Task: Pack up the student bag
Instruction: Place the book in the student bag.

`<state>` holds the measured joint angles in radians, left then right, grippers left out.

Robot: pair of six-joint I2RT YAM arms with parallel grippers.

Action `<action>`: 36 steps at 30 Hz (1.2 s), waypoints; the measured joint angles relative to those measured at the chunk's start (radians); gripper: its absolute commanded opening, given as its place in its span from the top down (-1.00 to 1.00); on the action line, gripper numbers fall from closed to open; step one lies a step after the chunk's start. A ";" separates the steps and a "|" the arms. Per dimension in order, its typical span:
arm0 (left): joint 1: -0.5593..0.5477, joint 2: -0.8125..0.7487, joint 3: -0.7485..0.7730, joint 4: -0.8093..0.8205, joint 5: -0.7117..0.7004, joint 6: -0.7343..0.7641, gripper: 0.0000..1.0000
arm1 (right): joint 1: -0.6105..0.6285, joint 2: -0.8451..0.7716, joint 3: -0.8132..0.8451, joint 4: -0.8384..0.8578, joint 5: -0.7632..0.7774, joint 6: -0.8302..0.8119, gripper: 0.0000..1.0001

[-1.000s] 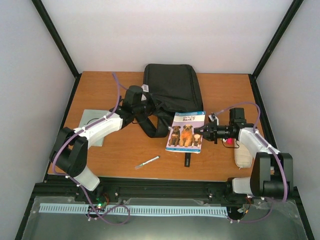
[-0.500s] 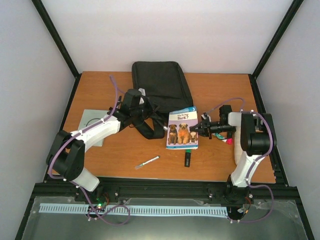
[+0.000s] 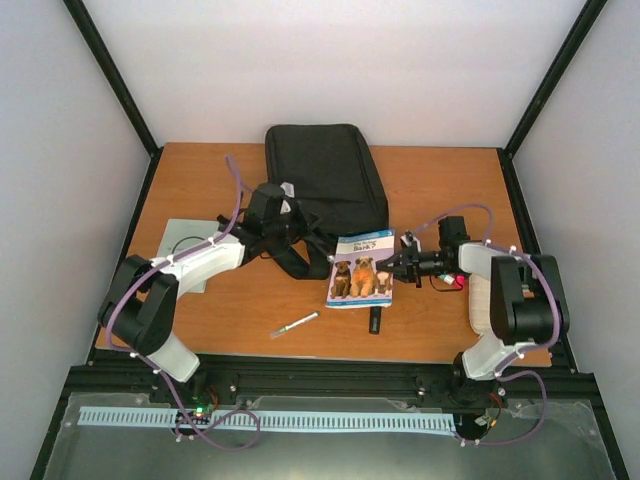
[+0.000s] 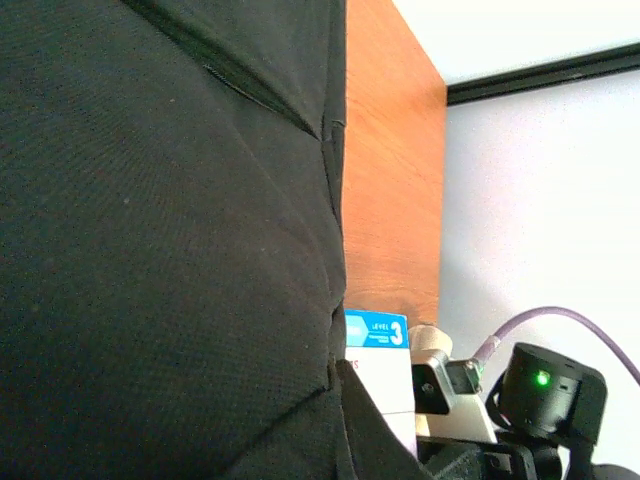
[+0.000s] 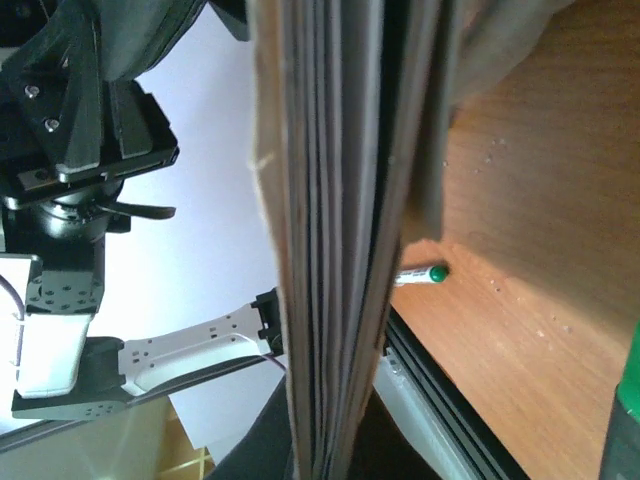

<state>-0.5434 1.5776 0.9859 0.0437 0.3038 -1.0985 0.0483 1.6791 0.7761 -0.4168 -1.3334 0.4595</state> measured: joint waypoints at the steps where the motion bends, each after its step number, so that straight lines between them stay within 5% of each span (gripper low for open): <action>1: 0.000 0.006 0.000 0.017 0.012 0.000 0.98 | 0.000 -0.043 -0.026 0.019 0.005 0.034 0.94; 16: 0.000 -0.012 -0.057 0.164 0.135 0.010 0.98 | -0.011 -0.008 -0.041 0.109 -0.037 0.107 0.94; 24: 0.004 -0.071 -0.073 0.086 0.114 0.086 0.98 | -0.025 0.312 0.142 -0.058 -0.117 -0.115 0.94; 26: 0.004 -0.076 -0.070 0.051 0.111 0.109 0.81 | -0.026 0.350 0.148 -0.075 -0.121 -0.146 0.94; 29: 0.003 -0.076 -0.069 0.006 0.118 0.133 -0.06 | -0.026 0.354 0.148 -0.099 -0.119 -0.176 0.94; 30: 0.001 -0.076 -0.069 -0.001 0.121 0.137 -0.20 | -0.026 0.353 0.148 -0.100 -0.117 -0.182 0.94; 36: -0.004 -0.042 -0.073 0.003 0.125 0.129 -0.47 | -0.024 0.352 0.148 -0.105 -0.099 -0.212 0.94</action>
<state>-0.5472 1.5352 0.9131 0.0467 0.4286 -0.9699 0.0238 2.0315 0.9245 -0.5217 -1.4326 0.2478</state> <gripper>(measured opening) 0.711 0.030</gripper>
